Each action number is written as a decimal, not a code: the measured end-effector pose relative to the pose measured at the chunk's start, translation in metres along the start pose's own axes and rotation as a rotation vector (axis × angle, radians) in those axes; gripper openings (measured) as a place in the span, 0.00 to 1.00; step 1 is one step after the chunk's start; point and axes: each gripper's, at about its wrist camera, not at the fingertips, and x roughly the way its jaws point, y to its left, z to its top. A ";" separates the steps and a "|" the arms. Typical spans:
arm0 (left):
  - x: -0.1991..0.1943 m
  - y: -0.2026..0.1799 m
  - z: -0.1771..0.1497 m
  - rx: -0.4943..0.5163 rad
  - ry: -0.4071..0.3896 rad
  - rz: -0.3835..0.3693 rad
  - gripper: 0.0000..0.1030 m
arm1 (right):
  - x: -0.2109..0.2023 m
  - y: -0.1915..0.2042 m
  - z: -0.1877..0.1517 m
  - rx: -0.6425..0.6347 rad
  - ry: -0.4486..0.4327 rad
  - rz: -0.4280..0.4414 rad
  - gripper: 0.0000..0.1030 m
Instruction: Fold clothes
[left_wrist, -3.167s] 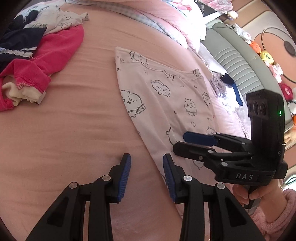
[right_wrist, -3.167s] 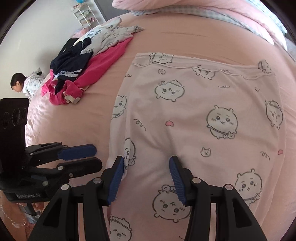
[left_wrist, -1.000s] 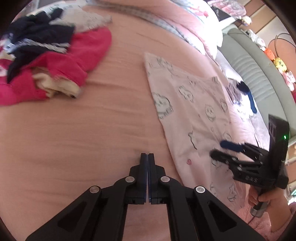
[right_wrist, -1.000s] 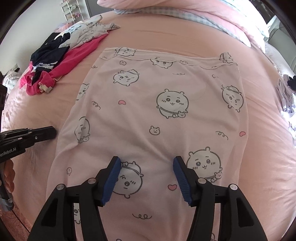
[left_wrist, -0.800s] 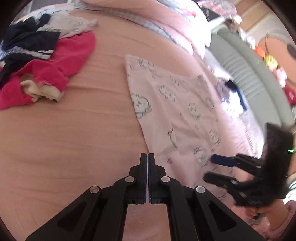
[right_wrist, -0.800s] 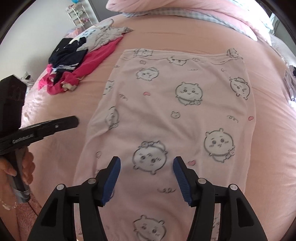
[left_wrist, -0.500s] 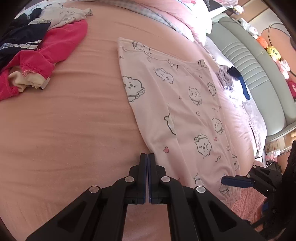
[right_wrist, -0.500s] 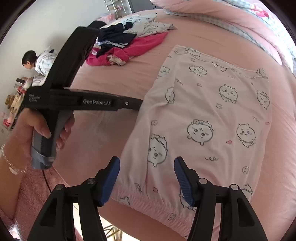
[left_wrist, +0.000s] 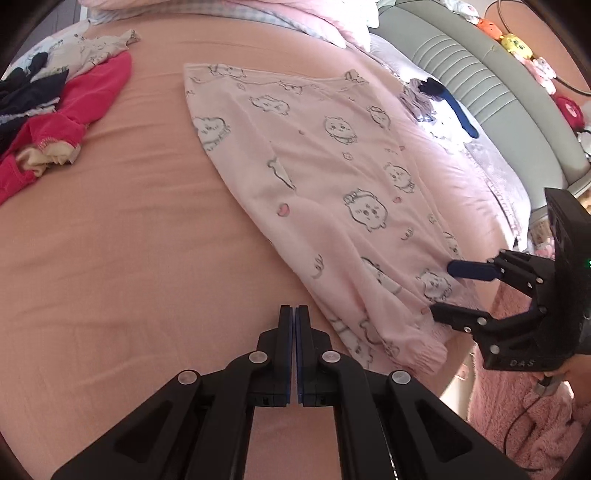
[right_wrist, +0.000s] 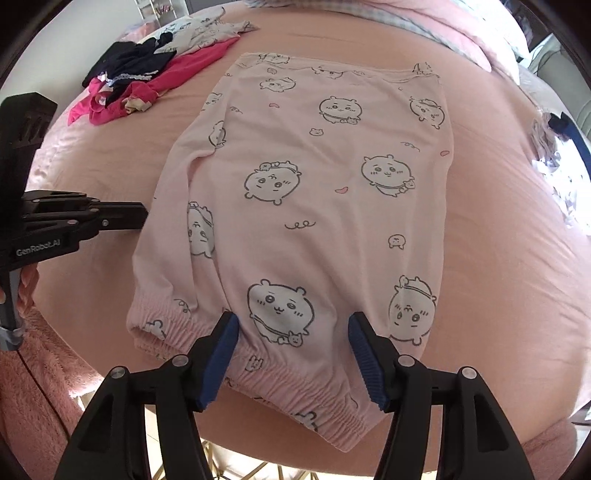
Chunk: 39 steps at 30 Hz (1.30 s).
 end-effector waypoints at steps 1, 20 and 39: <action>0.001 -0.001 -0.001 -0.002 0.007 -0.035 0.01 | 0.000 0.000 0.000 -0.002 0.000 -0.005 0.60; 0.002 -0.056 -0.031 0.020 -0.029 -0.150 0.01 | -0.005 0.007 -0.008 0.034 -0.031 0.125 0.60; -0.012 -0.029 -0.029 -0.050 -0.084 -0.116 0.01 | -0.030 0.023 -0.006 -0.001 -0.149 0.136 0.60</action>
